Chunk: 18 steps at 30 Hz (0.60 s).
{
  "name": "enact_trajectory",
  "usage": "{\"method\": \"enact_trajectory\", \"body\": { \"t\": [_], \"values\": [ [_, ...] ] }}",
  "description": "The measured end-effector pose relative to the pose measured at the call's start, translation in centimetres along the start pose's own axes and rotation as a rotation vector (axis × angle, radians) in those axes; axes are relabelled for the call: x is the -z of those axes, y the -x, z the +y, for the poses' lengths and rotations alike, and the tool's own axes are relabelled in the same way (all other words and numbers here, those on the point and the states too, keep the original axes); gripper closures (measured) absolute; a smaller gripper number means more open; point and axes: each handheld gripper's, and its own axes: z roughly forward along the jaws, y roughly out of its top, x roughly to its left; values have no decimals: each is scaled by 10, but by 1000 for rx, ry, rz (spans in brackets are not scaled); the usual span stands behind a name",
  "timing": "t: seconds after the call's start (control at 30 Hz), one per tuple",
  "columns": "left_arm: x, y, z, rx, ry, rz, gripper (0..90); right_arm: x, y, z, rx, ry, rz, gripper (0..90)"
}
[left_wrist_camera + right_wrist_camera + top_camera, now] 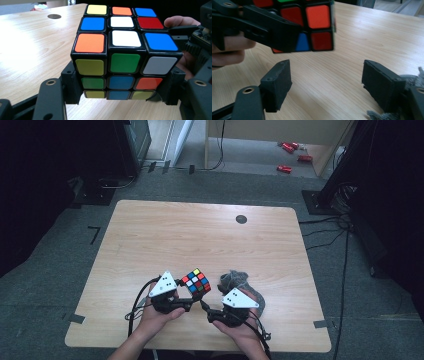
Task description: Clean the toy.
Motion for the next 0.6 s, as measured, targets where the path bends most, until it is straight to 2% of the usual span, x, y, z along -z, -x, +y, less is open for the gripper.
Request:
{"method": "enact_trajectory", "body": {
  "t": [0.03, 0.13, 0.23, 0.3, 0.33, 0.4, 0.47, 0.57, 0.6],
  "values": [
    [-2, 2, 1, 9, 0, -9, 346, -1, -4, 0, 8, 9, -6, 189],
    [-3, 5, 2, 12, -1, -14, 345, -1, -6, 0, 10, 20, -12, 185],
    [-3, 6, 3, 33, 3, -17, 345, -2, -8, -1, 17, 35, -32, 185],
    [-2, 6, 4, 55, 5, -17, 345, -3, -9, -1, 19, 44, -38, 185],
    [-2, 6, 5, 81, 8, -24, 345, -3, -11, 0, 24, 55, -39, 186],
    [-2, 6, 5, 88, 9, -27, 345, -3, -12, 1, 28, 63, -43, 188],
    [-3, 7, 6, 119, 10, -46, 345, -2, -15, 1, 36, 80, -51, 200],
    [-4, 9, 7, 132, 7, -58, 345, -1, -16, 2, 50, 95, -60, 211],
    [-5, 9, 7, 158, 1, -71, 345, -1, -17, 2, 60, 114, -64, 227]
  ]
}}
